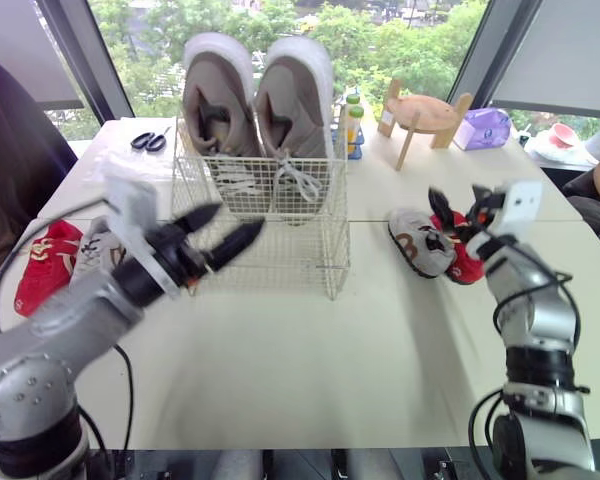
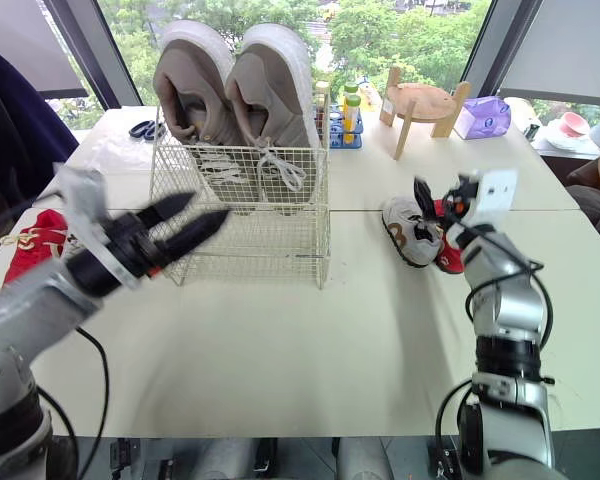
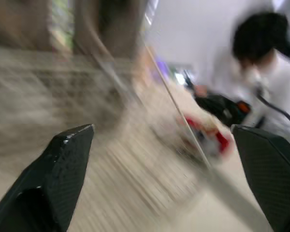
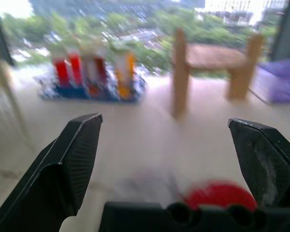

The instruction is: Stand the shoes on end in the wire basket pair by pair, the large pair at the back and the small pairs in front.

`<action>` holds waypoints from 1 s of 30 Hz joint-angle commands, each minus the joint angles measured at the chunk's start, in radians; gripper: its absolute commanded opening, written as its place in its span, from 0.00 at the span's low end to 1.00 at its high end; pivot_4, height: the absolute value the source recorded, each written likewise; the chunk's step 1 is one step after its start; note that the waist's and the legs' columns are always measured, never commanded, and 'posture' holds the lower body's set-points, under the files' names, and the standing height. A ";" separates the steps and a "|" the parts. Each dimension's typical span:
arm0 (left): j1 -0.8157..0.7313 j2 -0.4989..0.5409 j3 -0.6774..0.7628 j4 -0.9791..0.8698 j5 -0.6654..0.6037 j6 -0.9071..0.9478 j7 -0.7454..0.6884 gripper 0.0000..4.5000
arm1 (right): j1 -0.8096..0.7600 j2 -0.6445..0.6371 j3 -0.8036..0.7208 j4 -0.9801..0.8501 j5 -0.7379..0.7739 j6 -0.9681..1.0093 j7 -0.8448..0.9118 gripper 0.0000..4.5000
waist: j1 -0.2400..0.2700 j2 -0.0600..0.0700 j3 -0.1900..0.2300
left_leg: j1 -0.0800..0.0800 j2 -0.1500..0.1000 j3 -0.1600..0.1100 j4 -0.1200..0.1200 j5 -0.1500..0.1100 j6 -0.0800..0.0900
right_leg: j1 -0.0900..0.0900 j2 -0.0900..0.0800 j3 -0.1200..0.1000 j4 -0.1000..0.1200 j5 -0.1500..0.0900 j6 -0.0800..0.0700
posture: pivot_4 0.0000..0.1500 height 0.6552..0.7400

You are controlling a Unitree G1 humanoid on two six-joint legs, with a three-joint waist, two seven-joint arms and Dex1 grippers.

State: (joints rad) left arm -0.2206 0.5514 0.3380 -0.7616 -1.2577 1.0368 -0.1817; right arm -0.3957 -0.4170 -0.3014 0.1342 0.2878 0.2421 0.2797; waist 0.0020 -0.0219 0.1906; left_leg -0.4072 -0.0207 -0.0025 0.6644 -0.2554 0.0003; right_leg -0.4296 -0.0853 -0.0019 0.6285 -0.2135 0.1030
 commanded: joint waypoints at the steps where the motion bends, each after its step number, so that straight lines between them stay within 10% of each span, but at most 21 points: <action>1: 0.011 0.008 -0.043 -0.038 -0.095 -0.041 -0.004 0.99 | 0.052 0.011 0.032 -0.097 -0.004 -0.028 0.031 1.00 | -0.001 0.001 0.000 | 0.001 0.000 0.000 0.000 0.000 0.000 | 0.001 0.001 0.000 0.000 -0.001 -0.001 | 1.00 1.00; 30: 0.013 0.079 -0.228 0.043 0.133 -0.187 -0.135 0.99 | 0.134 -0.006 0.108 -0.026 -0.057 -0.032 0.130 1.00 | -0.013 0.003 -0.002 | 0.003 0.002 -0.001 0.000 0.000 0.000 | 0.004 0.003 0.000 -0.002 -0.003 -0.005 | 1.00 1.00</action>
State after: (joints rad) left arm -0.1932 0.6382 0.1197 -0.7067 -1.1377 0.8765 -0.3207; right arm -0.2433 -0.4321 -0.1851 0.0820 0.2208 0.1999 0.4170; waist -0.0109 -0.0193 0.1890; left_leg -0.4041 -0.0191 -0.0032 0.6649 -0.2556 0.0008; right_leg -0.4253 -0.0819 -0.0017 0.6266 -0.2168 0.0979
